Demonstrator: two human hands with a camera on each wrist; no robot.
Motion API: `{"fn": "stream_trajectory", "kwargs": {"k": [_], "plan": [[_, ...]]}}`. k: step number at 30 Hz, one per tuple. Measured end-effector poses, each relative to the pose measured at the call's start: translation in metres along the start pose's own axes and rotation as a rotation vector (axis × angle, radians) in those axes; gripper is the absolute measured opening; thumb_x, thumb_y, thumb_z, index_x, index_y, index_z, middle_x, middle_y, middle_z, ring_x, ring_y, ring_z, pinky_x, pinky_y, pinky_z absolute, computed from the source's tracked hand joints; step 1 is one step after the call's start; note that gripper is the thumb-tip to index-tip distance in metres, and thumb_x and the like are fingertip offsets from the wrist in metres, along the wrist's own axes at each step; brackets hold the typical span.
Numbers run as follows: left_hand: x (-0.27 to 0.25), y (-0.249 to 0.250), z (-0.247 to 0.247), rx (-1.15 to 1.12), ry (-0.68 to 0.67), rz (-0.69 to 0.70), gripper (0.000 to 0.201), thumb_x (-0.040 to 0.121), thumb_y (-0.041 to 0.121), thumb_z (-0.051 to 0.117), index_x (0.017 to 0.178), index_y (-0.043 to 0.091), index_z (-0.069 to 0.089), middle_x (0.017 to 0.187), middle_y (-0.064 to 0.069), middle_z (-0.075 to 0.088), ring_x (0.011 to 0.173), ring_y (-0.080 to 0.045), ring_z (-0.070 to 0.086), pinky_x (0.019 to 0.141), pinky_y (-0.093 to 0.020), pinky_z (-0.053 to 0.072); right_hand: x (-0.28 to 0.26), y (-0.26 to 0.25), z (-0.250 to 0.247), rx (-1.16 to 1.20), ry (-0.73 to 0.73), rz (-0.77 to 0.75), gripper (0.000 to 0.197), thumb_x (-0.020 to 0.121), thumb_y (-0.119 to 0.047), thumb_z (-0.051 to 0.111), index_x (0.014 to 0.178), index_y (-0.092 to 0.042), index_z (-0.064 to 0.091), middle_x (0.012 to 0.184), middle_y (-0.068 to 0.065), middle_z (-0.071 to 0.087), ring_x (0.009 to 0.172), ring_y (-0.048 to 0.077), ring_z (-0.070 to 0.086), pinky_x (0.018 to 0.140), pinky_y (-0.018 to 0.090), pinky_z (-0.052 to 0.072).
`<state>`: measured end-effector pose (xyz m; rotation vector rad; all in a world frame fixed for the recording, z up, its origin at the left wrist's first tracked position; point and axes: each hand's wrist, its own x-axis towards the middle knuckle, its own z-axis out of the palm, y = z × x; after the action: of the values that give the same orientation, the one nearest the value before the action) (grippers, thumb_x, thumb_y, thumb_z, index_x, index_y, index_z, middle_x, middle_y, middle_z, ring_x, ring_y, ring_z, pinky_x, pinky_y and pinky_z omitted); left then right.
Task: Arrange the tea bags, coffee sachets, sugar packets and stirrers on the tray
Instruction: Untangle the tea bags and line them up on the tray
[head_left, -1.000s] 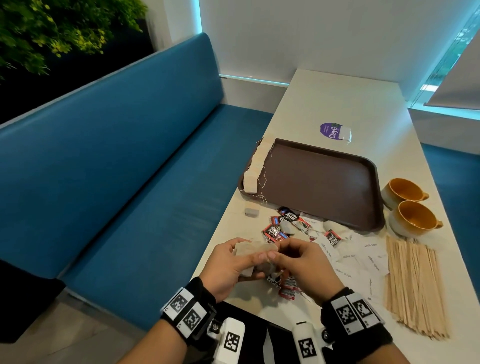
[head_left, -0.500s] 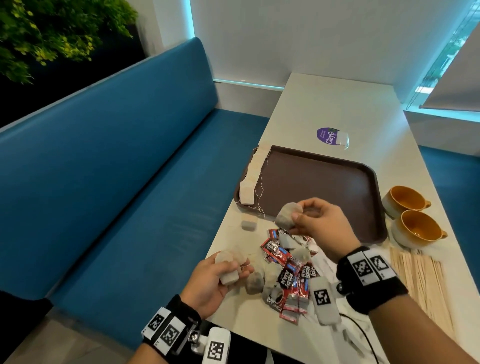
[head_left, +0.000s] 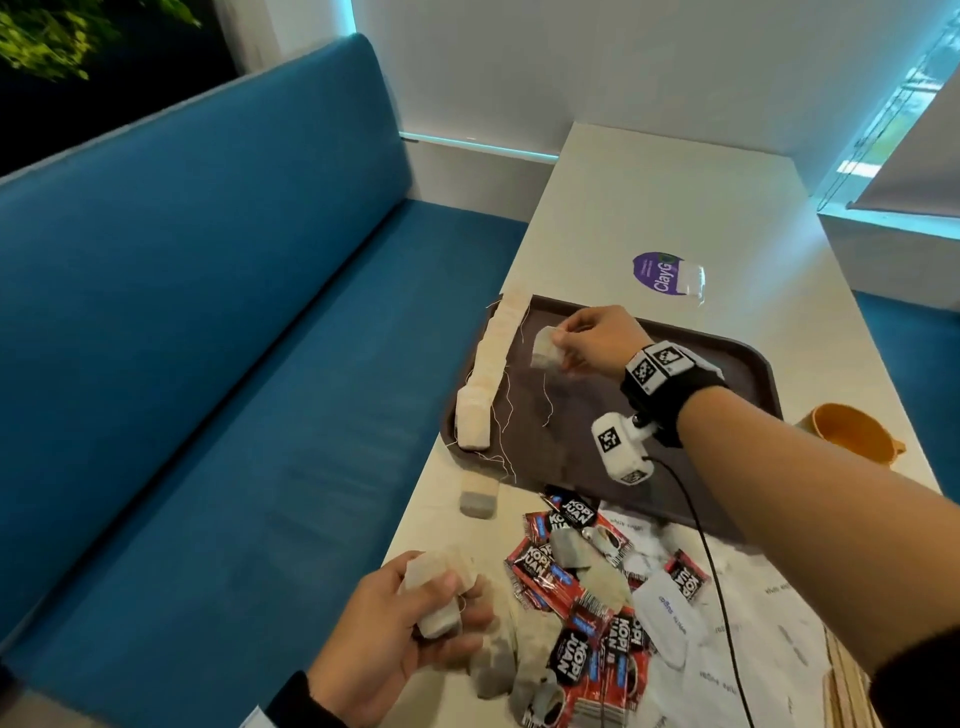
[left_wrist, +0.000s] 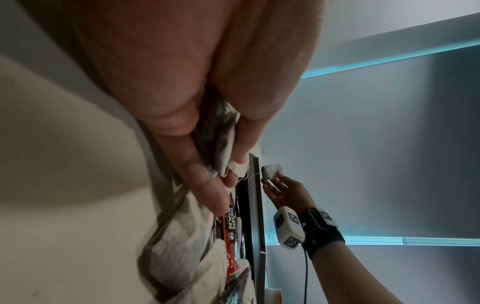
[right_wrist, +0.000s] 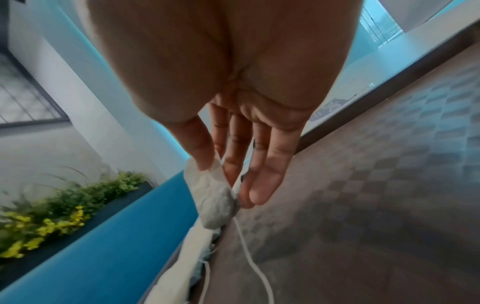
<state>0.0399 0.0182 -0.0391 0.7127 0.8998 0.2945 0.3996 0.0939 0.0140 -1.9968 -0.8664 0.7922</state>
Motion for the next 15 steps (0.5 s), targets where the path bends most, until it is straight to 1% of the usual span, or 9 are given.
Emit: {"fn": "stream_trajectory", "kwargs": {"k": [3,6,7,8,10,11,13,14,15], "plan": [[0.003,0.000,-0.005,-0.020,-0.041,-0.028,0.044,0.086,0.003,0.077,0.120,-0.013,0.054,0.109,-0.037,0.068,0.089,-0.047,0.070,0.068,-0.046,0.058,0.029,0.009,0.006,-0.068,-0.044,0.041,0.009,0.093,-0.022,0.073,0.086,-0.017,0.072,0.063,0.001,0.065,0.063,0.018,0.063,0.065,0.034,0.058],[0.003,0.001,-0.006,-0.023,-0.024,-0.040,0.040,0.084,0.001,0.077,0.116,-0.014,0.058,0.109,-0.040,0.067,0.093,-0.054,0.069,0.072,-0.051,0.058,0.053,0.014,0.010,-0.111,-0.007,0.042,0.005,0.093,-0.023,0.073,0.090,-0.019,0.073,0.077,0.007,0.068,0.068,0.018,0.063,0.066,0.035,0.061],[0.005,0.001,-0.006,-0.027,-0.008,-0.038,0.040,0.083,0.002,0.079,0.114,-0.014,0.059,0.109,-0.041,0.066,0.093,-0.054,0.069,0.071,-0.050,0.058,0.061,0.014,0.010,-0.113,0.014,0.037,0.005,0.093,-0.022,0.072,0.090,-0.018,0.074,0.078,0.008,0.068,0.067,0.018,0.062,0.065,0.034,0.062],[0.006,0.002,-0.006,-0.009,0.005,-0.033,0.044,0.081,0.008,0.085,0.111,-0.014,0.061,0.107,-0.040,0.067,0.093,-0.052,0.070,0.070,-0.046,0.059,0.068,0.014,0.011,-0.107,0.031,0.033,0.005,0.094,-0.020,0.072,0.091,-0.016,0.073,0.077,0.009,0.067,0.065,0.019,0.061,0.063,0.034,0.061],[0.011,-0.001,-0.012,0.119,0.027,-0.002,0.058,0.065,0.027,0.092,0.106,-0.008,0.068,0.102,-0.030,0.073,0.094,-0.042,0.074,0.073,-0.034,0.059,0.080,0.011,0.013,-0.083,0.046,0.034,0.007,0.095,-0.016,0.071,0.089,-0.012,0.072,0.071,0.010,0.064,0.060,0.020,0.060,0.062,0.036,0.061],[0.014,-0.002,-0.014,0.159,0.040,0.011,0.058,0.066,0.029,0.091,0.105,-0.006,0.069,0.098,-0.026,0.075,0.091,-0.036,0.076,0.072,-0.027,0.058,0.085,0.009,0.013,-0.077,0.049,0.039,0.008,0.095,-0.015,0.071,0.088,-0.011,0.070,0.069,0.010,0.064,0.058,0.021,0.061,0.061,0.036,0.062],[0.016,0.002,-0.014,0.194,0.073,0.000,0.040,0.078,0.016,0.088,0.104,-0.009,0.068,0.092,-0.022,0.077,0.082,-0.028,0.077,0.065,-0.018,0.056,0.096,0.005,0.014,-0.072,0.064,0.047,0.010,0.095,-0.015,0.071,0.087,-0.012,0.067,0.070,0.012,0.065,0.056,0.022,0.064,0.060,0.038,0.063],[0.018,0.003,-0.014,0.243,0.073,0.004,0.039,0.077,0.017,0.088,0.102,-0.007,0.070,0.090,-0.017,0.078,0.081,-0.022,0.078,0.064,-0.014,0.054,0.100,0.004,0.013,-0.071,0.078,0.050,0.010,0.095,-0.016,0.071,0.087,-0.012,0.066,0.072,0.013,0.067,0.057,0.024,0.066,0.061,0.040,0.064],[0.019,0.002,-0.016,0.291,0.065,0.005,0.047,0.070,0.028,0.091,0.101,-0.002,0.072,0.090,-0.013,0.079,0.084,-0.018,0.077,0.065,-0.012,0.052,0.103,0.002,0.013,-0.072,0.098,0.051,0.010,0.095,-0.017,0.072,0.087,-0.014,0.066,0.073,0.014,0.069,0.058,0.026,0.068,0.063,0.043,0.064]]}}
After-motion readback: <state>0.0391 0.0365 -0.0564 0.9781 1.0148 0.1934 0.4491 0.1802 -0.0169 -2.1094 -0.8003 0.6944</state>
